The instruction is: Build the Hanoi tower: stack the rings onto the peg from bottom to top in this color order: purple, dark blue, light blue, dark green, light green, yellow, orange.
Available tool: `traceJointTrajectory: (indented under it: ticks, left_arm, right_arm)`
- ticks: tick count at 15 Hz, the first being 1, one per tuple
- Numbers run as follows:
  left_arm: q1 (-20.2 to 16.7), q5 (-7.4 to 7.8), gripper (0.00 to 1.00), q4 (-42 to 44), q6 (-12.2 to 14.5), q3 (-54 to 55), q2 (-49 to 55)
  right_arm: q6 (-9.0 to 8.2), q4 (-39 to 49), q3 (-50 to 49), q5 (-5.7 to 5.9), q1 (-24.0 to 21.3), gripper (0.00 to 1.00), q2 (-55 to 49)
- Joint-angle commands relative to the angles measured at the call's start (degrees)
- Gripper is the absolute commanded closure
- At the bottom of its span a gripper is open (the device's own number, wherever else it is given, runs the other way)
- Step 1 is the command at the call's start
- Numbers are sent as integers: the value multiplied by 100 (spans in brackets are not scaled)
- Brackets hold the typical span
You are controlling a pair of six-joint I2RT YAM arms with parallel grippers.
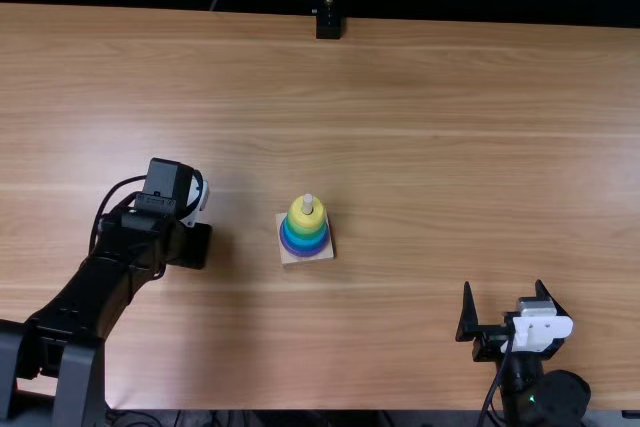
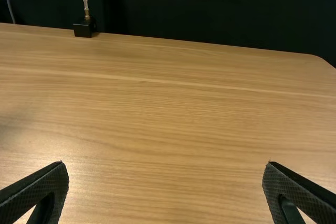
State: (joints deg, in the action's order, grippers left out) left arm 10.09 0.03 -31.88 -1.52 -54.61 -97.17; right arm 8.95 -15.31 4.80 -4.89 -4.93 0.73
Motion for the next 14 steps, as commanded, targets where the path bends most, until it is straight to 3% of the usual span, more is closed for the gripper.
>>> traceJointTrajectory:
  ticks: [1, 4, 10, 12, 14]
  left_arm:
    - [-7, -309, 100, -29, 89, -6, -39]
    - [11, -404, 100, -314, 89, -709, 22]
    - [90, -351, 100, -3710, 25, -2739, 66]
    - [398, -299, 100, -4047, -6, -3249, 57]
    - [714, -299, 100, -4047, -291, -3715, 49]
  right_arm:
    - [23, -300, -392, 14, -61, 0, -73]
    - [23, -300, -392, 14, -61, 0, -73]
    - [23, -300, -392, 14, -61, 0, -73]
    - [23, -300, -392, 14, -61, 0, -73]
    - [23, -300, -392, 14, -61, 0, -73]
